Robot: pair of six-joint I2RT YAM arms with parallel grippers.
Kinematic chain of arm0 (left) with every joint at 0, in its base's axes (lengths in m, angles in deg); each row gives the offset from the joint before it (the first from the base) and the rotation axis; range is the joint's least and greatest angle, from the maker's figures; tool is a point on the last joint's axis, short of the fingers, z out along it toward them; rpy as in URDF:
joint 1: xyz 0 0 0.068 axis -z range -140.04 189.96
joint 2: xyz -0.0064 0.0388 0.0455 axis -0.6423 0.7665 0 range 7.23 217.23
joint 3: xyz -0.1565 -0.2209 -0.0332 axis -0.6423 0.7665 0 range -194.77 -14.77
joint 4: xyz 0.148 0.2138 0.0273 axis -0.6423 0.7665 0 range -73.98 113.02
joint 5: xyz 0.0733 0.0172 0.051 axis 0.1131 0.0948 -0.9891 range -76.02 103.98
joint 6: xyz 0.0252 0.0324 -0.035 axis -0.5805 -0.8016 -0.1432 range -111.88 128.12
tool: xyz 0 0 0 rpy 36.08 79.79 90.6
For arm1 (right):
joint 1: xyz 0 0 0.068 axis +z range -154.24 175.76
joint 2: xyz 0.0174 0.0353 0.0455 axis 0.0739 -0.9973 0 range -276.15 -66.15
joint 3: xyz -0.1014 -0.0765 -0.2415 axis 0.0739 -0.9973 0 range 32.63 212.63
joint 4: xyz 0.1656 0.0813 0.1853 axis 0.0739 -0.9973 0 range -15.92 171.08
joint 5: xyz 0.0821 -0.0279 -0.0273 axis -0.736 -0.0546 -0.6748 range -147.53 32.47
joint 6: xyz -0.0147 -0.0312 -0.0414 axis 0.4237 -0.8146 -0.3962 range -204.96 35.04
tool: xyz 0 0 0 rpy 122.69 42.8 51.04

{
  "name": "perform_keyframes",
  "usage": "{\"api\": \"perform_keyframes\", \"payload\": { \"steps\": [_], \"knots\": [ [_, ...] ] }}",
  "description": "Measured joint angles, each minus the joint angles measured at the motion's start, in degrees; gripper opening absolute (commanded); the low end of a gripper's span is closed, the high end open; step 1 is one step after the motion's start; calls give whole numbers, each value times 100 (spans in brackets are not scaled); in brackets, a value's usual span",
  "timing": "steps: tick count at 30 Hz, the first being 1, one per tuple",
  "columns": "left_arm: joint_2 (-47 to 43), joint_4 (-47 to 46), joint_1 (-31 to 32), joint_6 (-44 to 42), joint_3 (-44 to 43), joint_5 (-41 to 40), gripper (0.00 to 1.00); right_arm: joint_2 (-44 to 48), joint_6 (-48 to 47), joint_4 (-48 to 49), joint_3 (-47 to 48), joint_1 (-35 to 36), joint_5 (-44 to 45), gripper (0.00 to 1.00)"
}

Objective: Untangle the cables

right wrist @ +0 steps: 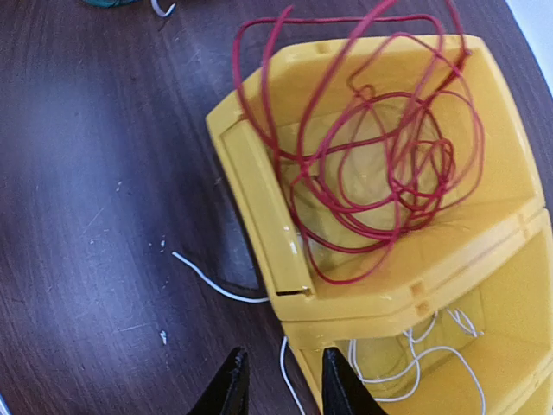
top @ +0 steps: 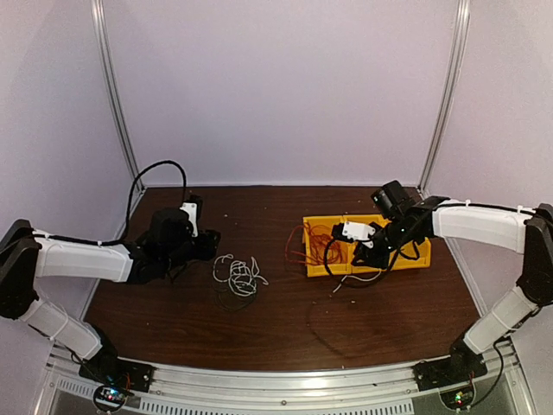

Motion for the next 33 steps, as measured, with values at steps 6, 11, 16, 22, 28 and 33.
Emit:
{"api": "perform_keyframes", "payload": {
  "steps": [6, 11, 16, 22, 28, 33],
  "knots": [
    [0, 2, 0, 2, 0, 50, 53, -334, -776, 28, -127, 603, 391, 35],
    [0, 4, 0, 9, 2, 55, 53, -787, -1303, 94, -63, 852, 841, 35],
    [0, 2, 0, 28, 7, 55, 54, -1084, -1676, 136, -55, 990, 1137, 35],
    [0, 2, 0, 31, 35, 55, 54, -1169, -1825, 295, -52, 1071, 1314, 15],
    [0, -2, 0, 31, 35, 61, 53, -1189, -1832, 520, -52, 1080, 1462, 0],
    [0, -4, 0, 31, 35, 79, 54, -1117, -1816, 516, -52, 1082, 1482, 0]
  ]
}}
